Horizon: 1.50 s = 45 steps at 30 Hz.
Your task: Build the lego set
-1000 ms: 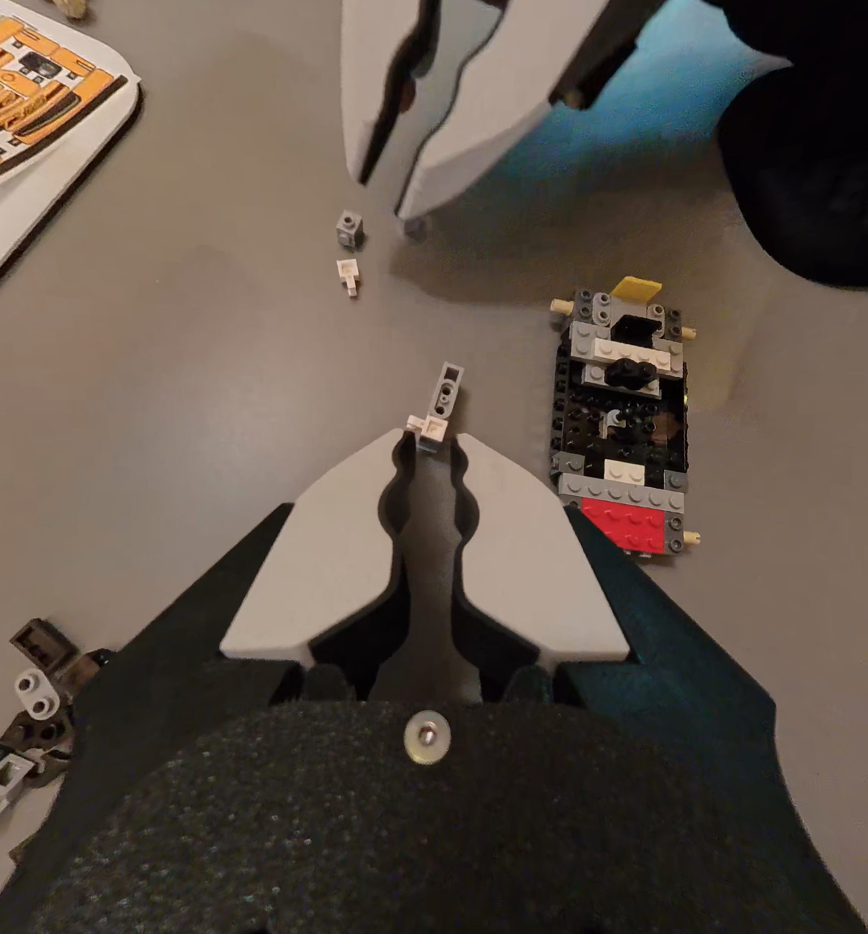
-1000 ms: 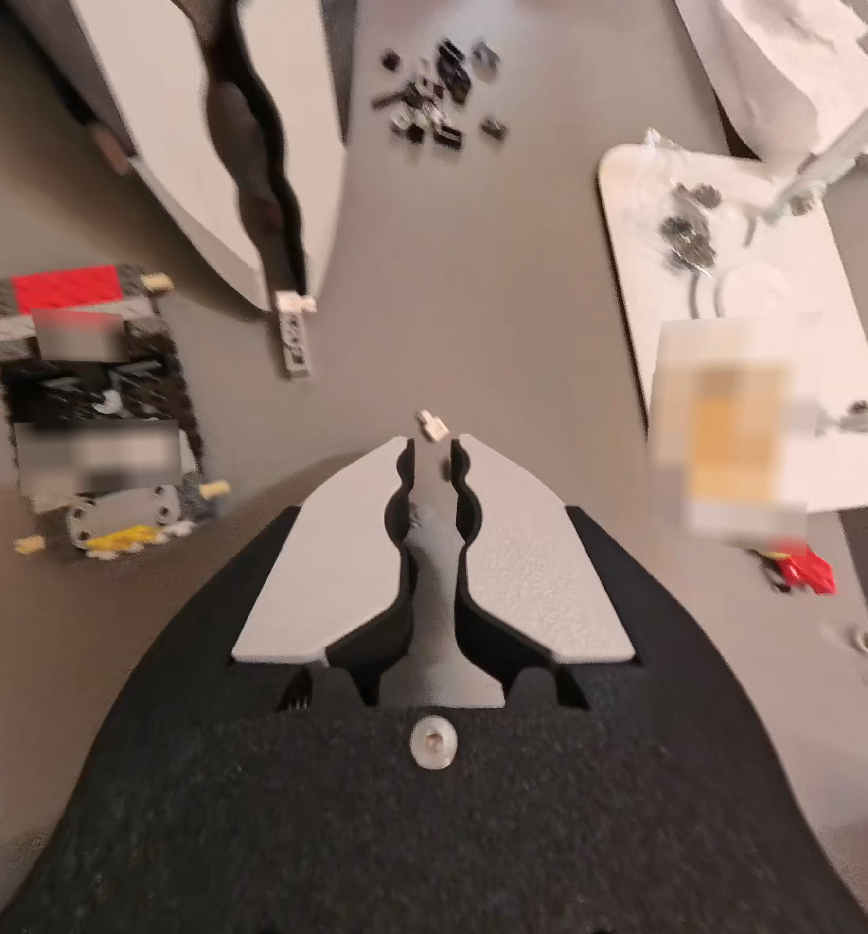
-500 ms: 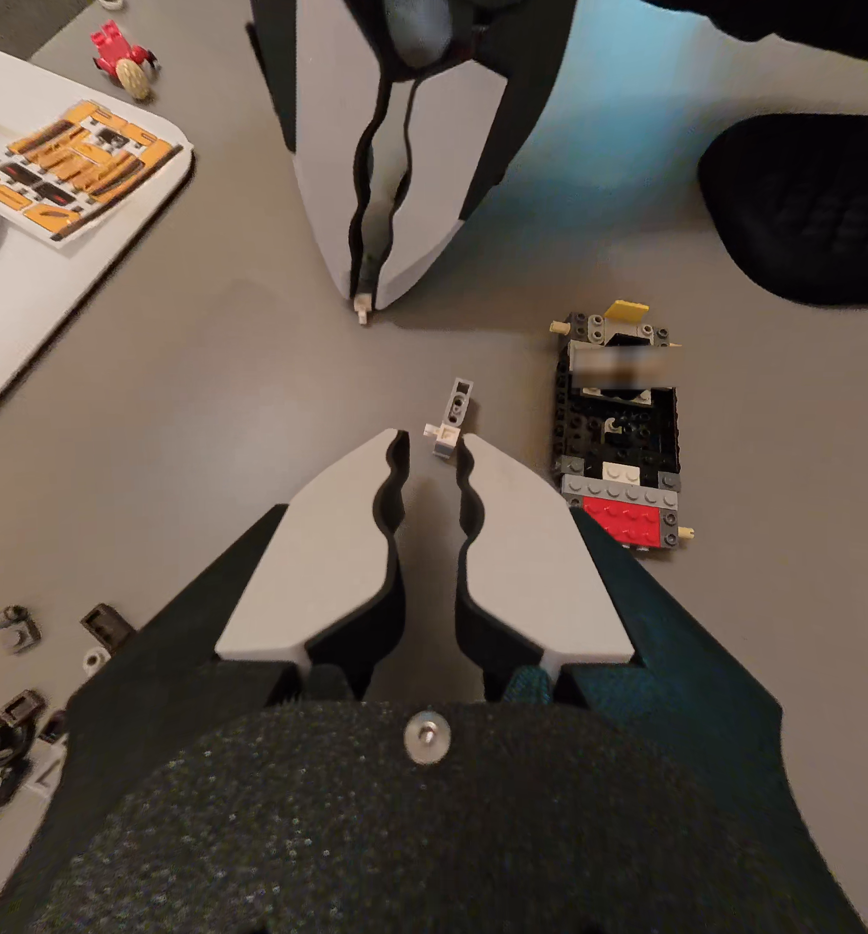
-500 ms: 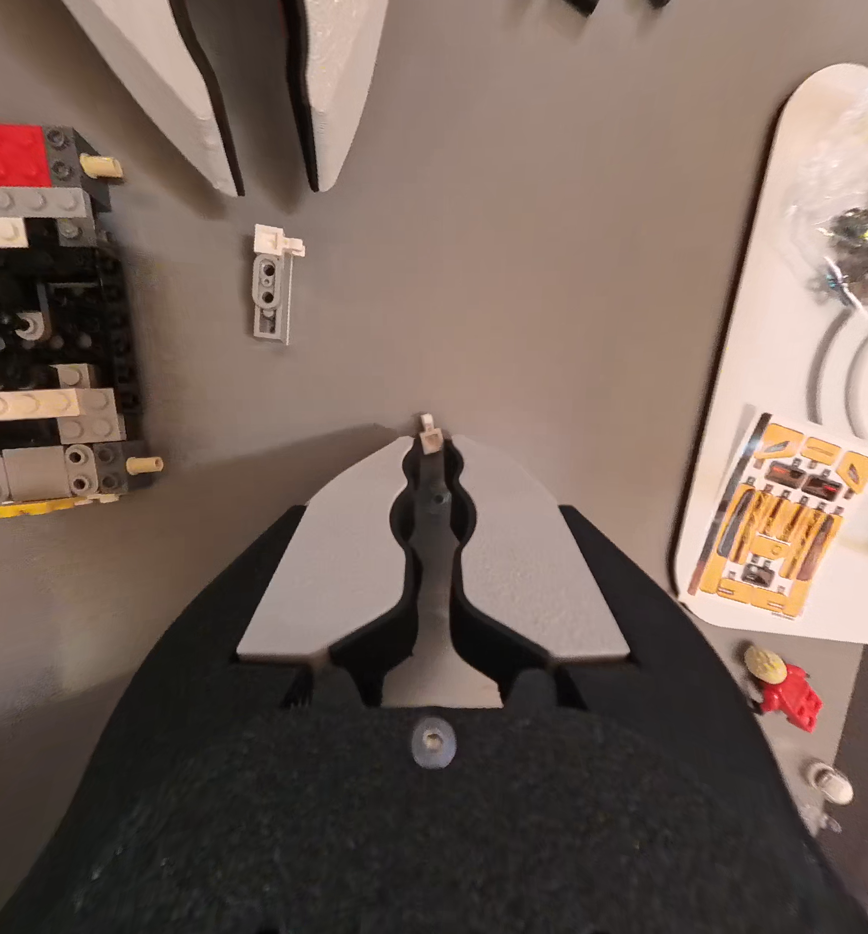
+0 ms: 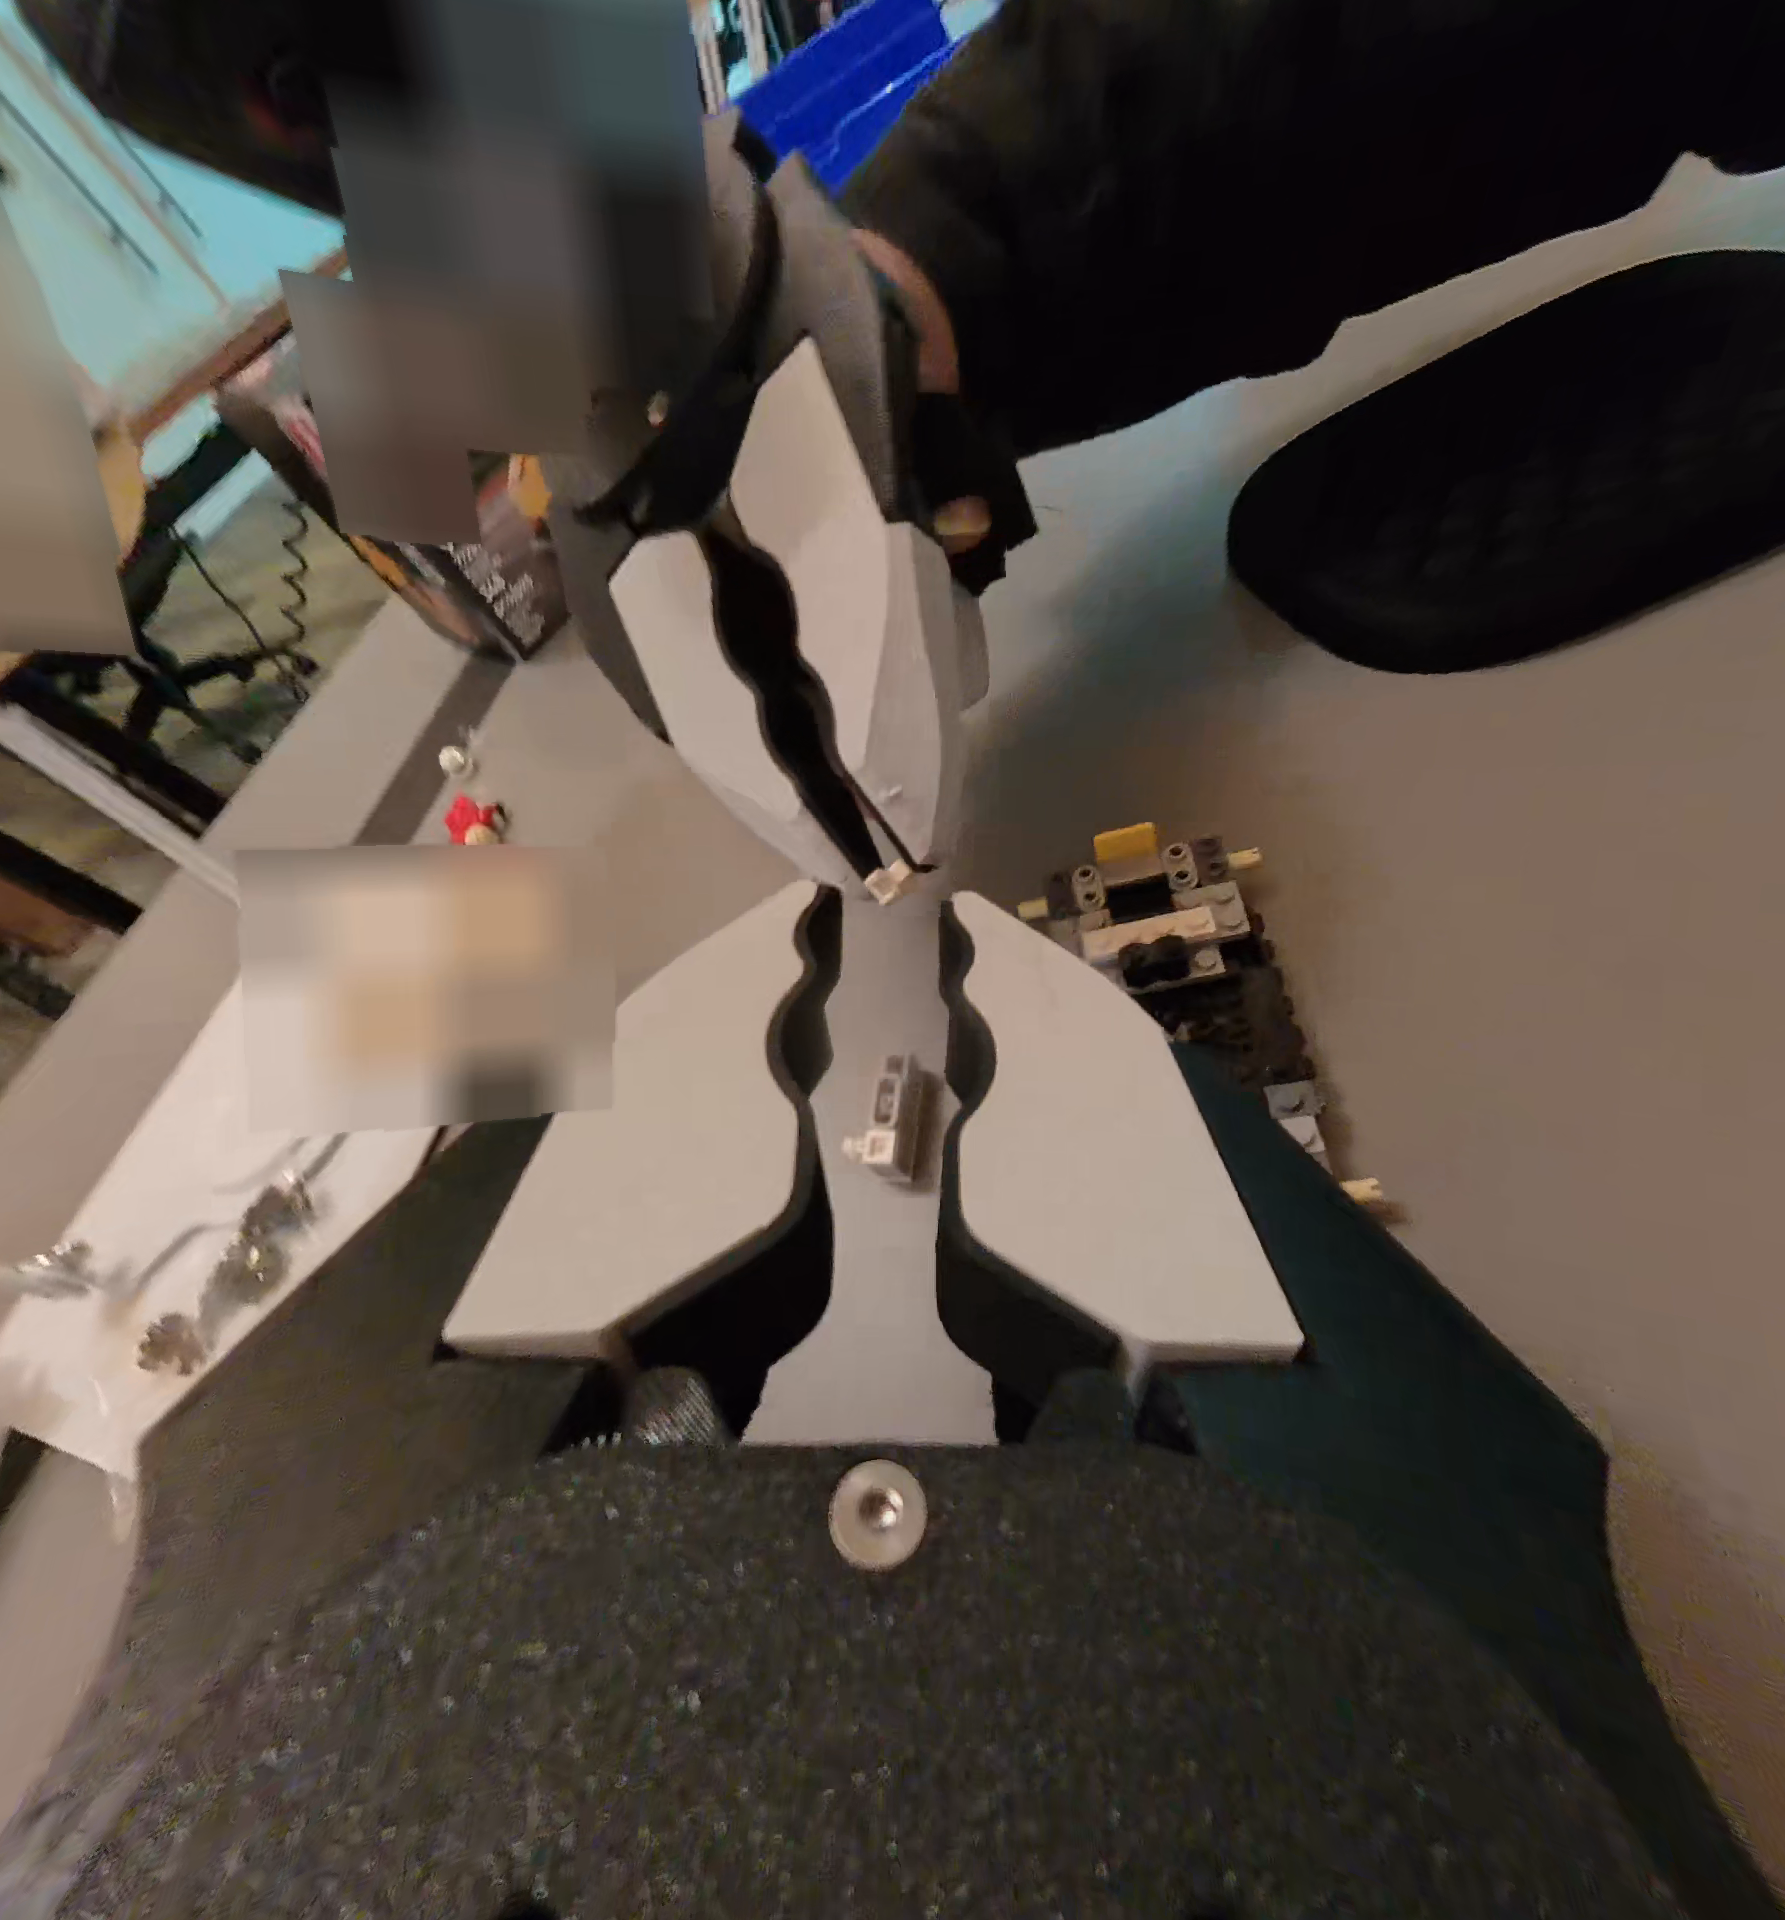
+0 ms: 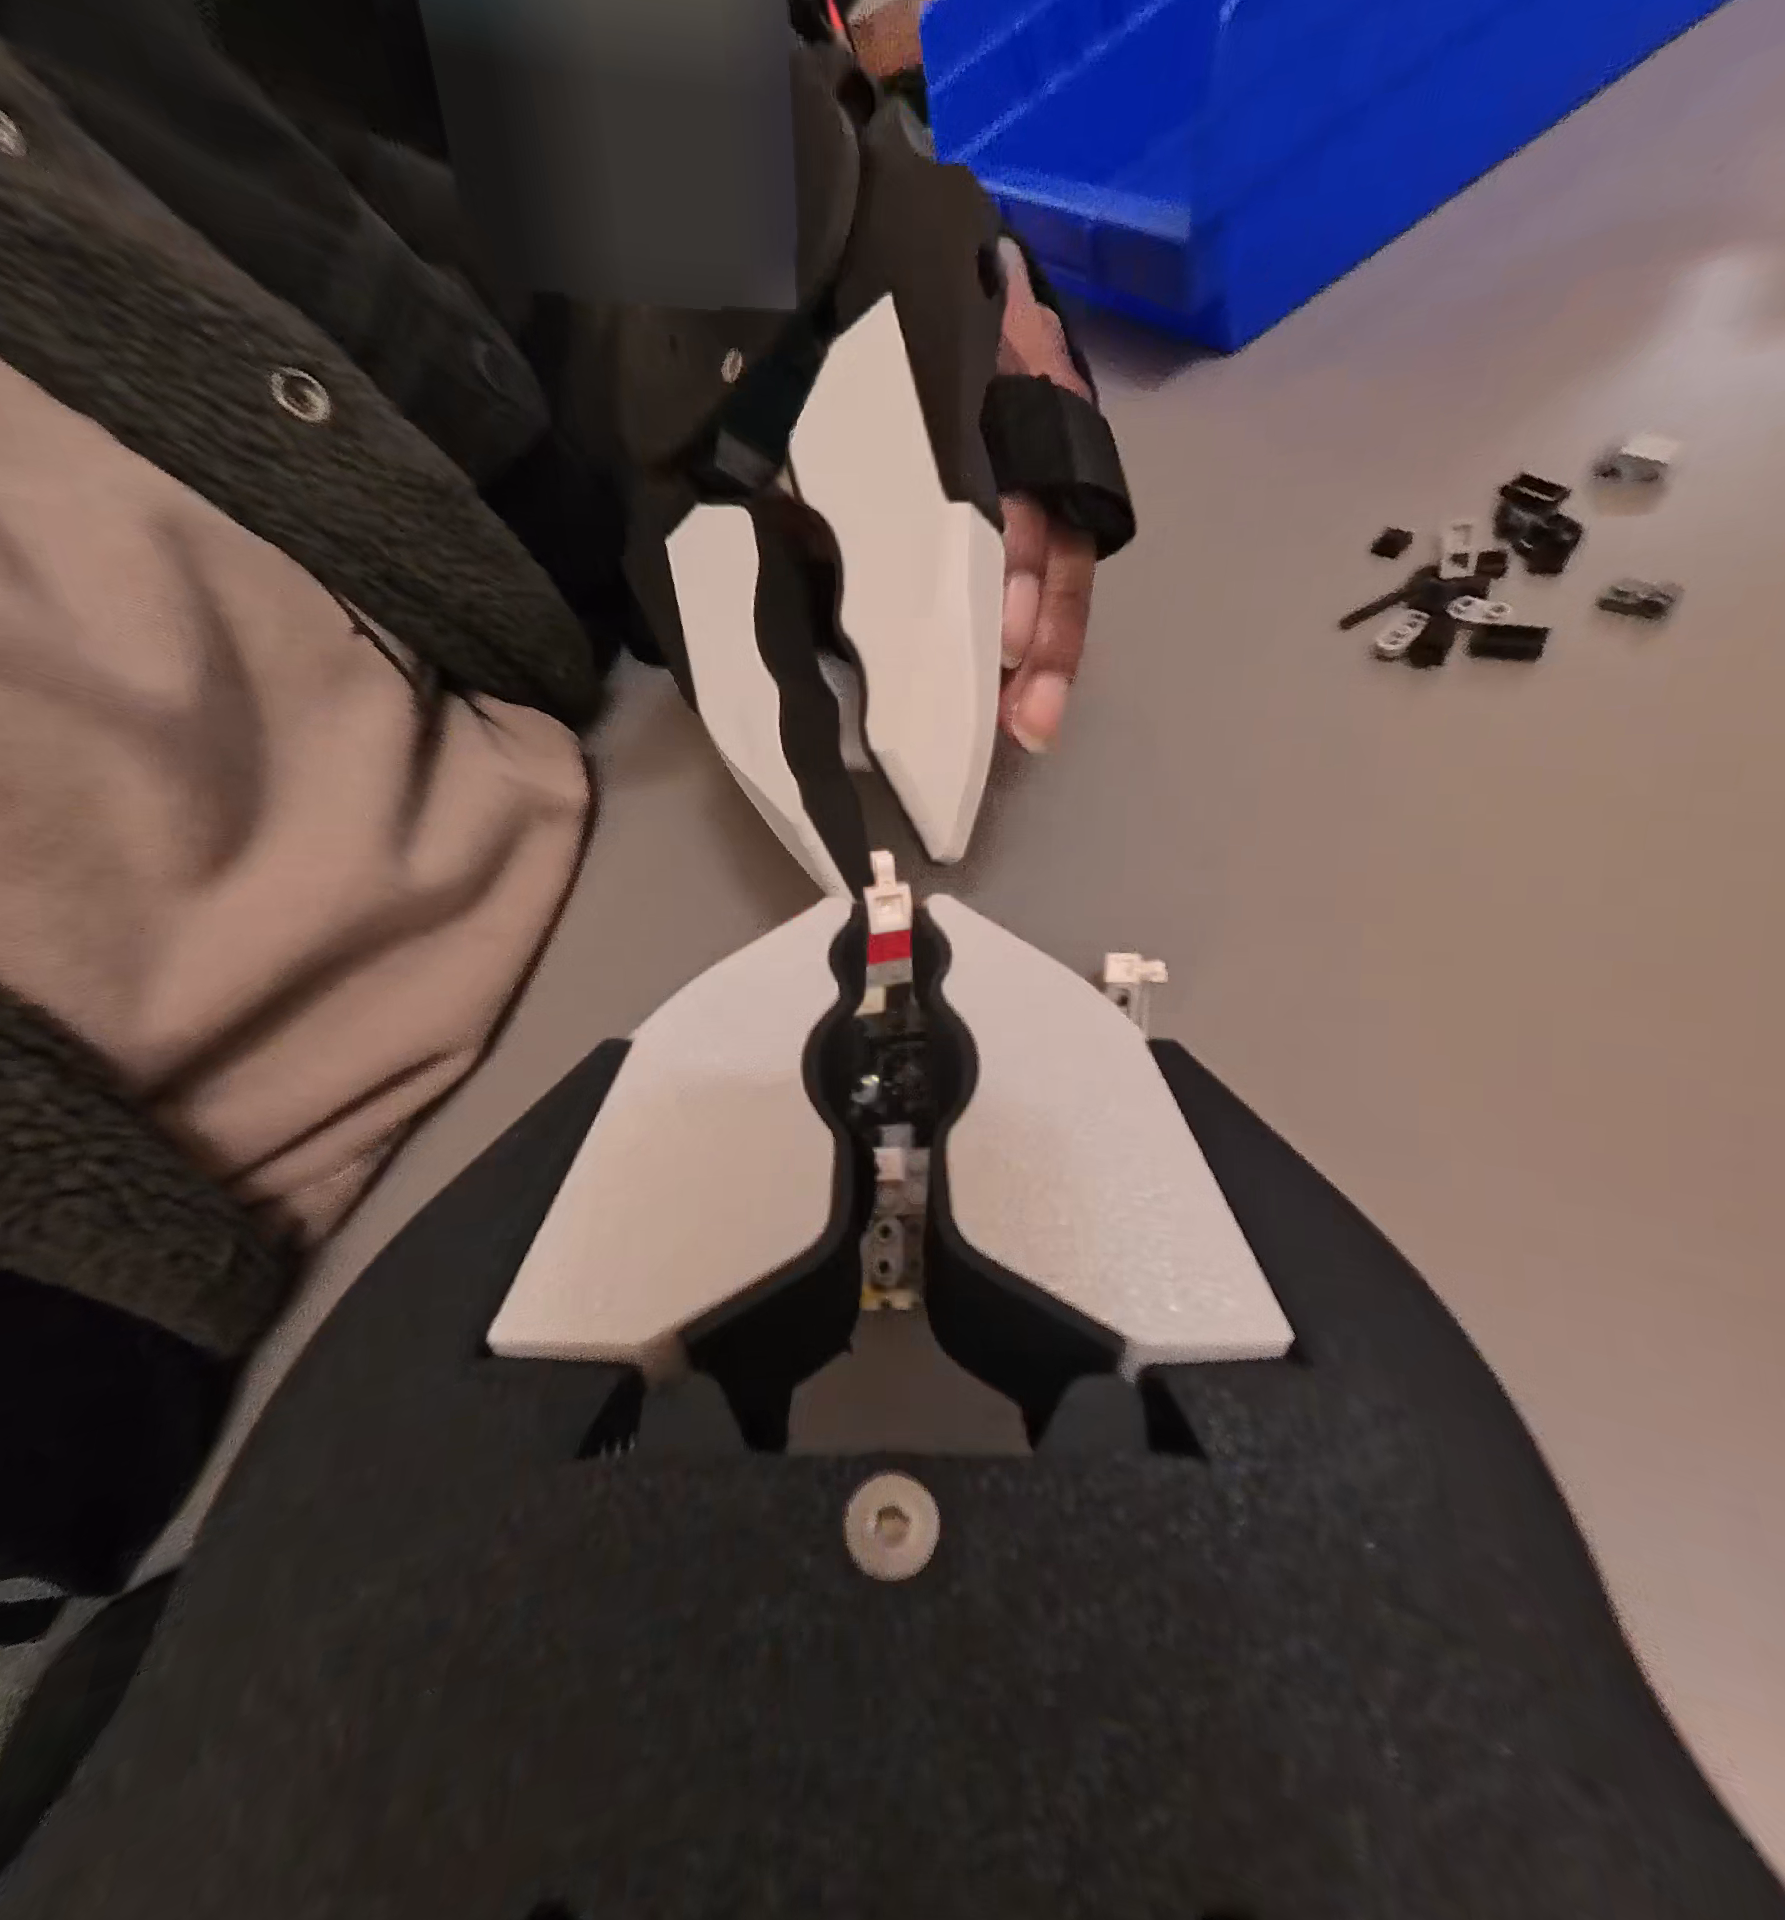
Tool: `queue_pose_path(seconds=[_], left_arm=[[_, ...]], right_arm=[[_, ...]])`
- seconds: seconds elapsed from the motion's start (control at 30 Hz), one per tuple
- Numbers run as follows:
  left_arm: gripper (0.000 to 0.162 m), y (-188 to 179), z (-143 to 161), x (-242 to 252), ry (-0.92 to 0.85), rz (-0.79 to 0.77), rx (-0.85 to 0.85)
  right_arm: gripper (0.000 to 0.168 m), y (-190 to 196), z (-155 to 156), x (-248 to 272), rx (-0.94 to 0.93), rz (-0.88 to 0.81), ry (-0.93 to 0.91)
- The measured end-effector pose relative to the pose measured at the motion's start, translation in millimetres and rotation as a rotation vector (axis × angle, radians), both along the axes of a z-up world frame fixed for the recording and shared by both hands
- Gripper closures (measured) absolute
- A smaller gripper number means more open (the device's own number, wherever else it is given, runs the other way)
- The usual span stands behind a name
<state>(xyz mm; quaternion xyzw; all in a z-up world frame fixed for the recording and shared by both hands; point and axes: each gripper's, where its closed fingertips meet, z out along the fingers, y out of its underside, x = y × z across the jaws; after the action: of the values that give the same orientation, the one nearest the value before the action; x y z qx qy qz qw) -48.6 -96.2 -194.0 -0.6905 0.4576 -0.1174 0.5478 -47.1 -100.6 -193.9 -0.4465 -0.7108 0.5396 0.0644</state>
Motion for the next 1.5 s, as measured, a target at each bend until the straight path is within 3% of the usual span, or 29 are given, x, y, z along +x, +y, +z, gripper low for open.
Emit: queue_pose_path(seconds=[0.27,0.77,0.87,1.0,1.23,1.5], left_arm=[[0.155,-10.2,9.8,9.8,0.019,-0.051,0.071],[0.156,-22.3,14.0,14.4,-0.112,-0.174,0.041],[0.156,-16.7,15.8,8.6,-0.152,-0.137,0.011],[0.151,-10.3,15.7,0.1,-0.269,-0.105,-0.123],[0.153,7.3,23.8,-17.3,-0.546,0.01,-0.354],[0.154,11.1,18.3,-19.3,-0.617,0.057,-0.474]], right_arm=[[0.161,-11.4,6.6,7.8,-0.109,0.03,-0.006],[0.161,-24.4,10.8,11.1,-0.221,0.055,0.044],[0.161,-18.5,13.9,5.4,-0.193,-0.022,0.081],[0.161,-7.8,15.5,-5.2,-0.076,-0.197,0.153],[0.161,14.6,17.1,-19.0,0.404,-0.516,0.322],[0.161,16.8,15.4,-24.9,0.668,-0.613,0.354]])
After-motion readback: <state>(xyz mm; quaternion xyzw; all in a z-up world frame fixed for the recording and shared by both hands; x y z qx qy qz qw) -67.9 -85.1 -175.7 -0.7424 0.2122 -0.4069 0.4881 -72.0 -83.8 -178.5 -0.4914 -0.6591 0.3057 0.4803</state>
